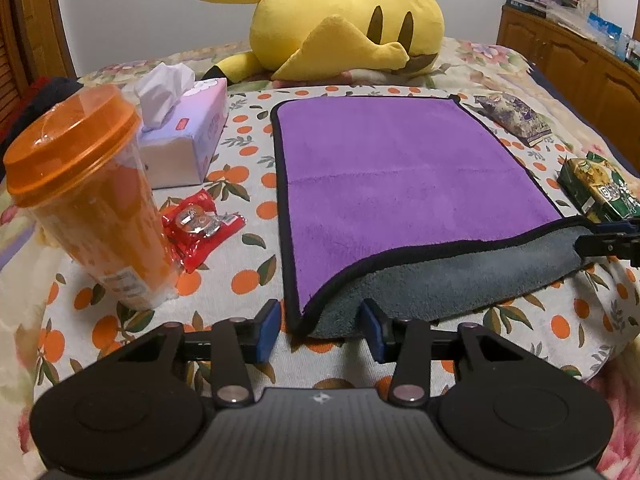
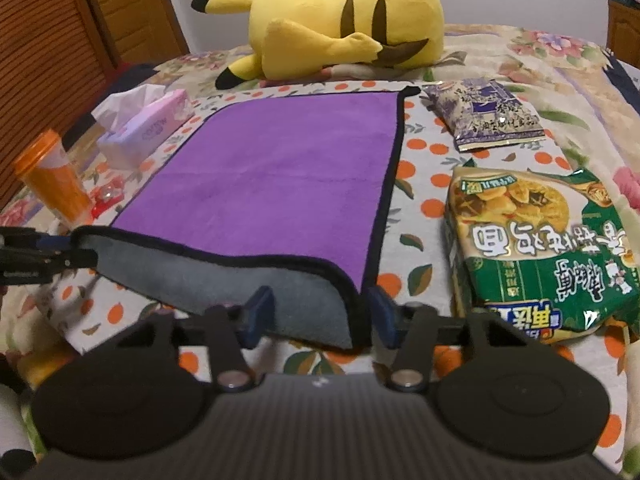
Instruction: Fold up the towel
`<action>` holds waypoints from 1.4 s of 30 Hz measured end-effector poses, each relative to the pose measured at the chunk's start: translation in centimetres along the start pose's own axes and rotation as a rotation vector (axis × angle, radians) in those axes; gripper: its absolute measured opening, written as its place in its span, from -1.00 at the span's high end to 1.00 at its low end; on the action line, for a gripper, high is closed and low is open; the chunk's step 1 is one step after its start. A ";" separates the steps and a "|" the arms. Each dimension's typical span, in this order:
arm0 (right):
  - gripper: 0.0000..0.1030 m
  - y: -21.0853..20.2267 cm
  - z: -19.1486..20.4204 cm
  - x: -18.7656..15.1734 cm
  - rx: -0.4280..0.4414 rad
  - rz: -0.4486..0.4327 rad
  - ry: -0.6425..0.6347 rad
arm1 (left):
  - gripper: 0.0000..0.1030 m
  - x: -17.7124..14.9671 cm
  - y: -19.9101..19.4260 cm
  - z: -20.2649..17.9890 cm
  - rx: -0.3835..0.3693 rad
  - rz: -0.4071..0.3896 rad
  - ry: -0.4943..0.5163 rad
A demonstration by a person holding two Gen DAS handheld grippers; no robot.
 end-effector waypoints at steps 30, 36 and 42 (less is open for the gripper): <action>0.92 -1.0 -0.5 1.0 -0.009 -0.066 -0.043 | 0.80 1.7 -2.7 -1.7 -0.064 -0.096 0.019; 0.92 -1.8 -0.7 1.9 -0.014 -0.113 -0.054 | 0.81 3.0 -3.3 -2.1 -0.080 -0.132 0.025; 0.92 -2.5 -1.0 3.0 -0.036 -0.175 -0.068 | 0.83 4.1 -2.9 -2.5 -0.091 -0.150 0.039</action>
Point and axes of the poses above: each gripper's, at about its wrist camera, not at the fingertips, and y roughly the way its jaws point, z to its left, x to its top, the point moved 8 cm from there along y, roughly the way its jaws point, and after that the axes turned 9 degrees about -y, right-handed, at the moved point
